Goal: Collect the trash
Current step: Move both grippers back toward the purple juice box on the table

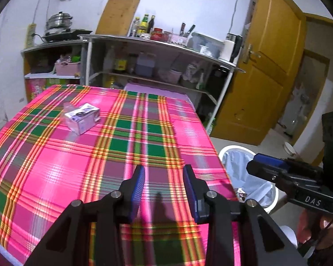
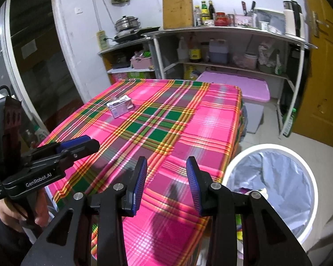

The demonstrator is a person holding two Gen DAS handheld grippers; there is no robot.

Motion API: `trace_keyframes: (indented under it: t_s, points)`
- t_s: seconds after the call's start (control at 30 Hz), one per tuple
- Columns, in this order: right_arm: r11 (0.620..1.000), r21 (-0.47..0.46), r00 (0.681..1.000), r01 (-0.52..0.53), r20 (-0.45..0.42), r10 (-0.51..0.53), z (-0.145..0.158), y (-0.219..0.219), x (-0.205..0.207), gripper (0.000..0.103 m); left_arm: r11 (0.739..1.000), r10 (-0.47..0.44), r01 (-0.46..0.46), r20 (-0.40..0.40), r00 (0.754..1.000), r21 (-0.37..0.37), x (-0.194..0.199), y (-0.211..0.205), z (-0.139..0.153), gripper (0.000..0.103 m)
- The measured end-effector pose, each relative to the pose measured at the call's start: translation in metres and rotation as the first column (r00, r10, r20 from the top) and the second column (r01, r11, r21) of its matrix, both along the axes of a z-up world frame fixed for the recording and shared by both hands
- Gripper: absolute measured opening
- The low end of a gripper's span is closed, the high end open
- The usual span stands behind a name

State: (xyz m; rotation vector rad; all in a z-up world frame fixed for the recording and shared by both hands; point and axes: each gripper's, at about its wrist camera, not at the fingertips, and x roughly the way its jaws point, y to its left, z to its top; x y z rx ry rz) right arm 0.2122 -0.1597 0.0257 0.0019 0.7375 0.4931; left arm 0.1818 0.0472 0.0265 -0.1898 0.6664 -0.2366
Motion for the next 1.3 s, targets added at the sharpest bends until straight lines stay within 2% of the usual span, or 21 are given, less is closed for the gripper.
trace_keyframes:
  t_s: [0.03, 0.5, 0.6, 0.73, 1.07, 1.2, 1.3]
  points:
    - [1.0, -0.001, 1.0, -0.004, -0.001, 0.004, -0.001, 0.001, 0.0, 0.046, 1.0, 0.006, -0.006, -0.002, 1.0, 0.0, 0.0, 0.002, -0.001, 0.035]
    - [0.997, -0.023, 0.997, -0.078, -0.012, 0.078, -0.002, 0.031, 0.021, 0.047, 0.994, 0.105, -0.105, -0.021, 0.994, 0.007, 0.009, 0.056, -0.006, 0.035]
    - [0.996, -0.022, 0.996, -0.085, -0.011, 0.085, -0.002, 0.036, 0.027, 0.05, 0.993, 0.119, -0.119, -0.014, 0.993, 0.022, 0.016, 0.066, -0.003, 0.035]
    - [0.996, -0.011, 0.996, -0.087, -0.012, 0.087, 0.002, 0.04, 0.039, 0.058, 0.991, 0.128, -0.127, -0.011, 0.992, 0.036, 0.031, 0.082, 0.001, 0.041]
    - [0.992, -0.036, 0.993, -0.119, -0.016, 0.119, 0.004, 0.063, 0.07, 0.058, 0.987, 0.148, -0.147, -0.019, 0.989, 0.062, 0.08, 0.12, -0.004, 0.044]
    - [0.991, -0.039, 0.991, -0.132, -0.018, 0.131, 0.002, 0.071, 0.079, 0.058, 0.989, 0.12, -0.118, -0.019, 0.993, 0.086, 0.104, 0.127, -0.009, 0.053]
    - [0.99, -0.04, 0.99, -0.136, -0.027, 0.135, -0.002, 0.076, 0.087, 0.058, 0.989, 0.105, -0.102, -0.017, 0.994, 0.108, 0.123, 0.133, -0.014, 0.054]
